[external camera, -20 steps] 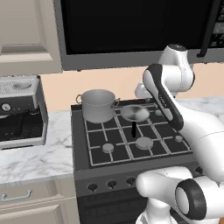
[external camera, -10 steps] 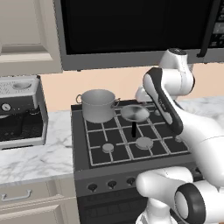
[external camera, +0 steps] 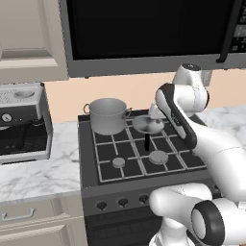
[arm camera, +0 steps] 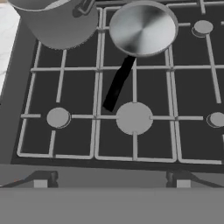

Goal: Move the pot and pan from the stove into the sink.

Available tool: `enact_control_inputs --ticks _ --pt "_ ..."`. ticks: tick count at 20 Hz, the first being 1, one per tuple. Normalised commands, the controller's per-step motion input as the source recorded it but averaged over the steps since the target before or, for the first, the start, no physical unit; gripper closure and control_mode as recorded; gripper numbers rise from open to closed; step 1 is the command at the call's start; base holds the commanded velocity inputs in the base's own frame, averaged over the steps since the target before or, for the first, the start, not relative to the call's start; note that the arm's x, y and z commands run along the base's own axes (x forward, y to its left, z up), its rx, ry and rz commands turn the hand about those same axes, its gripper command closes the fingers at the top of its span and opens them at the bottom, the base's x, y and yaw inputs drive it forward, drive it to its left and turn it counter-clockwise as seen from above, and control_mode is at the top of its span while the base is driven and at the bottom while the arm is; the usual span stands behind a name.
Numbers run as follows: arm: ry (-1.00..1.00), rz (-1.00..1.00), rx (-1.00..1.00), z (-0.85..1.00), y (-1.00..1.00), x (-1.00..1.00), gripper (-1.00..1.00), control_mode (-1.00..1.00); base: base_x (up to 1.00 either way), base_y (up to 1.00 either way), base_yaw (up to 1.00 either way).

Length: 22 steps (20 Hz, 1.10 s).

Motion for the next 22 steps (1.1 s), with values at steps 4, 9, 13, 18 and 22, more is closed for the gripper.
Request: enact_control_inputs --ticks 4,9,13,18,22 --pt "0.03 -0.06 0.00 -0.39 0.00 0.24 -1.00 -1.00 0.00 0.00 0.00" --pt "0.02 -0.09 0.00 -0.40 0.00 0.25 -1.00 -1.00 0.00 0.00 0.00" --pt "0.00 -0.10 0.00 -0.39 0.00 0.32 -1.00 -1.00 0.00 0.00 0.00" --pt "0.00 -0.08 0.00 -0.42 0.00 0.27 -1.00 -1.00 0.00 0.00 0.00" --pt "0.00 -0.07 0.03 -0.50 0.00 0.22 -1.00 -1.00 0.00 0.00 0.00"
